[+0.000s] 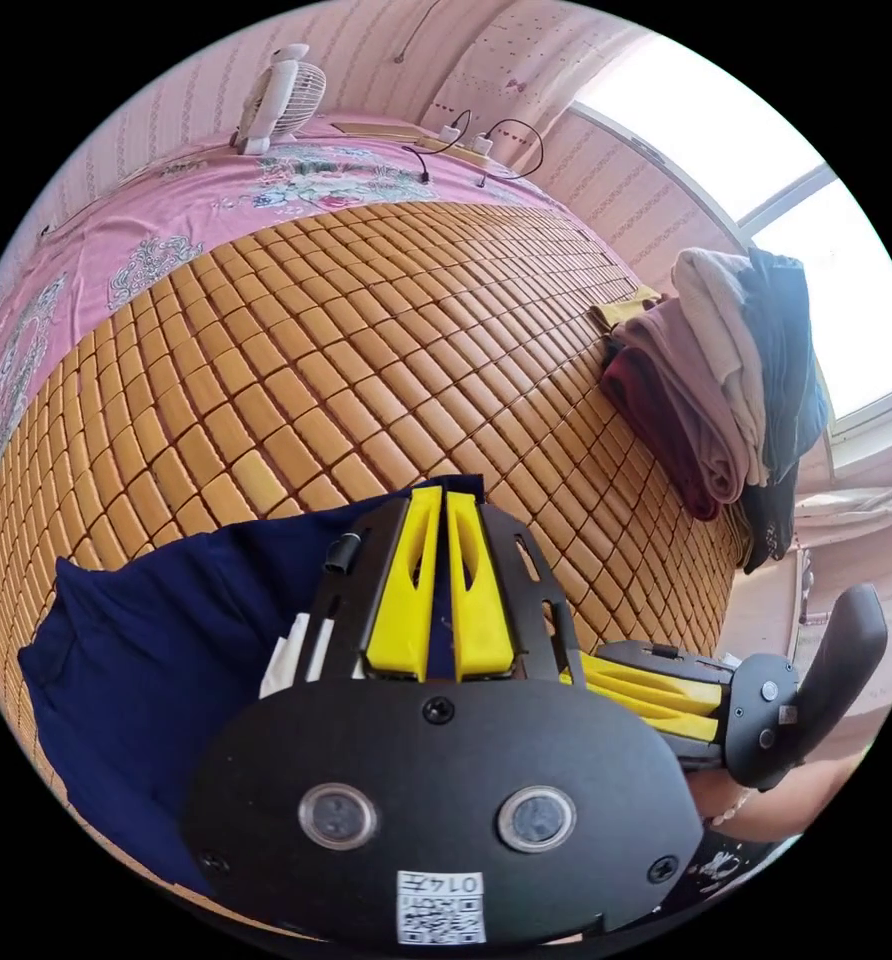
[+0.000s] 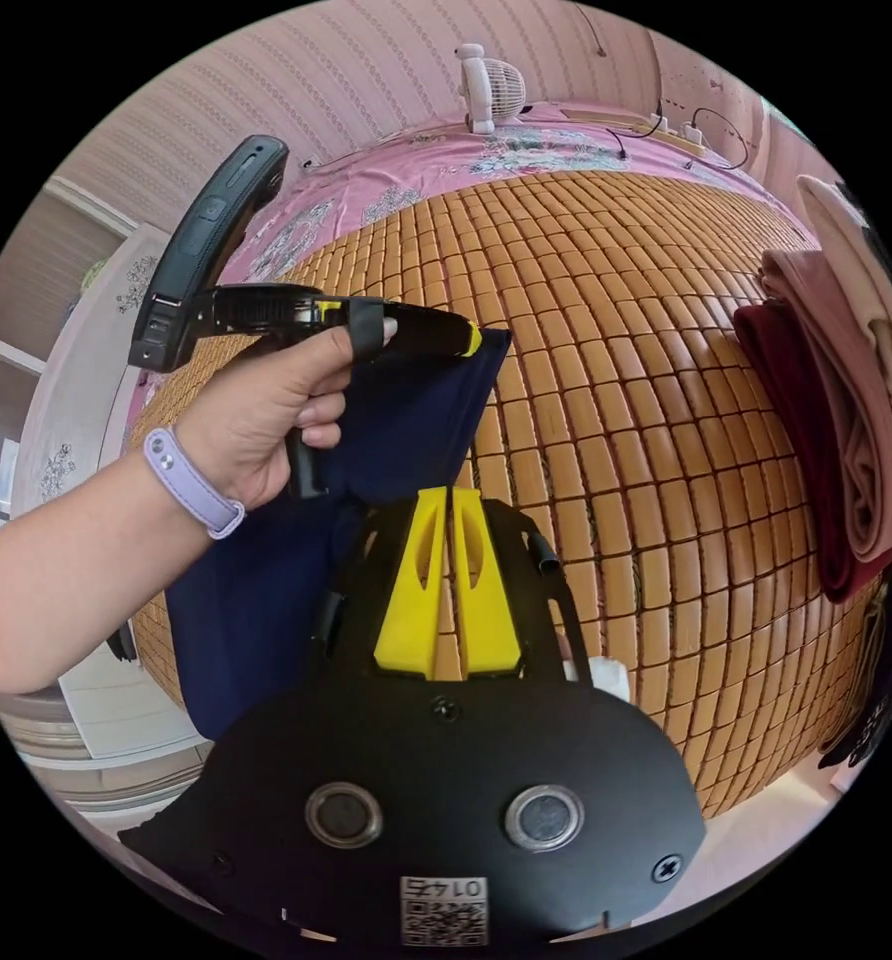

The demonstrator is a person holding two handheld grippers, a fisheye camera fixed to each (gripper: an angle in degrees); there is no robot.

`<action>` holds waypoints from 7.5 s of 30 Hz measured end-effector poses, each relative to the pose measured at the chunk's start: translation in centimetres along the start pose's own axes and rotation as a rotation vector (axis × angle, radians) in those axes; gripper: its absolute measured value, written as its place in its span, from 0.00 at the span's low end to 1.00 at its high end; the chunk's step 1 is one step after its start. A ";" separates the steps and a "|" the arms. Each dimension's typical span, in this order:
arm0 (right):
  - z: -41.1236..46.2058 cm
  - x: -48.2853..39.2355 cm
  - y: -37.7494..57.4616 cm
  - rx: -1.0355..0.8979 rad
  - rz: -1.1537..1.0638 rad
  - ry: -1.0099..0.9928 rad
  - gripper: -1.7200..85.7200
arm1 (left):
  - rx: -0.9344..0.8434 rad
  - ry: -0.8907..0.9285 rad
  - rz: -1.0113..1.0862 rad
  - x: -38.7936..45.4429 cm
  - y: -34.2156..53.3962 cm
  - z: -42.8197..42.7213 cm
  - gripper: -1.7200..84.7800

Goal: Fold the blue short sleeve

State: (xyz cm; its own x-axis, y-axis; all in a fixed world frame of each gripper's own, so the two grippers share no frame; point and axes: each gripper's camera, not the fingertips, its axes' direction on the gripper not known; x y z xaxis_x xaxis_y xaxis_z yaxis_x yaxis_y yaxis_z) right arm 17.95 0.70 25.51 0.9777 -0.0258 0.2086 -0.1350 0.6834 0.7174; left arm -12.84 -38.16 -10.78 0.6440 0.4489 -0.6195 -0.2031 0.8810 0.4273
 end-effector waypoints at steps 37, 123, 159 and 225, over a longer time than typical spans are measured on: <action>21.2 -55.2 -4.1 -0.284 -1.064 -0.010 0.09 | 0.530 -0.186 -1.013 -25.8 49.5 -27.7 0.12; 6.6 -27.7 -7.9 -0.036 -0.628 0.139 0.07 | 0.191 -0.050 -0.400 -13.2 34.7 -21.4 0.07; -4.0 5.2 1.5 0.040 0.202 -0.194 0.02 | 0.062 0.021 0.034 4.4 -6.3 -1.9 0.01; 0.6 -6.1 -12.8 -0.104 -0.343 -0.067 0.07 | 0.144 -0.279 -0.552 -23.8 21.9 -24.0 0.09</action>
State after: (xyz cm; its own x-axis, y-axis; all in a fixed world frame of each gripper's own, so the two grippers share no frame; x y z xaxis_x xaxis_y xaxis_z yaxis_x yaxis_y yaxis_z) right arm 13.66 -8.28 15.46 0.9501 -0.3115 0.0132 0.2191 0.6971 0.6827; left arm -50.35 -25.93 -2.50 0.7974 -0.1385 -0.5873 0.3022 0.9341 0.1900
